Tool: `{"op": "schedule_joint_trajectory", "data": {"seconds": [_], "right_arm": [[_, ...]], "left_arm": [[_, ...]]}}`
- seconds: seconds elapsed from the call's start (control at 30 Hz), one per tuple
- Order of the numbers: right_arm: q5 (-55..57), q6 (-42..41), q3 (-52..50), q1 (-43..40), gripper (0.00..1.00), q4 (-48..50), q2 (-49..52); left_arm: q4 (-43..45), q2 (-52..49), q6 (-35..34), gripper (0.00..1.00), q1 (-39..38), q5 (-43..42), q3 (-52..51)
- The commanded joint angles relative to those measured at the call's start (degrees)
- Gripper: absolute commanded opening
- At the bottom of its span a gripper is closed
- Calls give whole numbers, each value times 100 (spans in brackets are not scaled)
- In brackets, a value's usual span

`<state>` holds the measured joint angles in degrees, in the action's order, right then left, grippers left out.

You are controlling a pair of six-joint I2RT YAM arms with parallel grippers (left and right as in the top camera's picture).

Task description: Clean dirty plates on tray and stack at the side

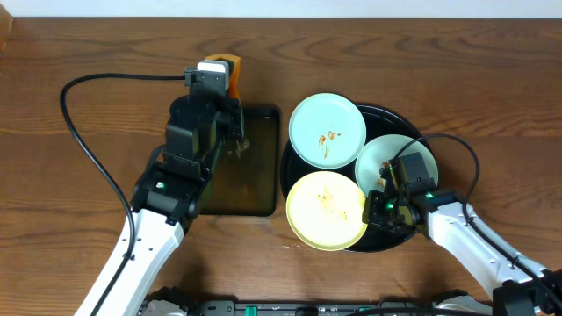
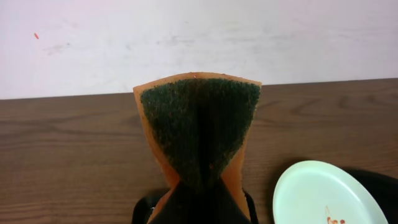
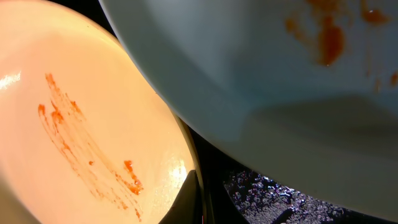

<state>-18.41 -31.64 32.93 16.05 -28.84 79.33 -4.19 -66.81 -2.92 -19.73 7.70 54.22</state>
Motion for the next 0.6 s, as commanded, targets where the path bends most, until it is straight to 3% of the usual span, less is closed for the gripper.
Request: {"op": "schedule_joint_trajectory", "data": {"seconds": [0.0, 0.23, 0.47, 0.57], "right_arm": [[149, -96, -31, 55, 1, 35, 9], [149, -94, -31, 55, 1, 35, 9], [149, -94, -31, 55, 1, 37, 9], [149, -94, -31, 55, 1, 35, 9]], "left_arm": [[35, -201, 55, 8, 2, 72, 48], [-173, -813, 0, 8, 4, 70, 48], [-986, -1644, -498, 7, 2, 24, 48], [-1368, -2015, -621, 8, 2, -431, 48]]}}
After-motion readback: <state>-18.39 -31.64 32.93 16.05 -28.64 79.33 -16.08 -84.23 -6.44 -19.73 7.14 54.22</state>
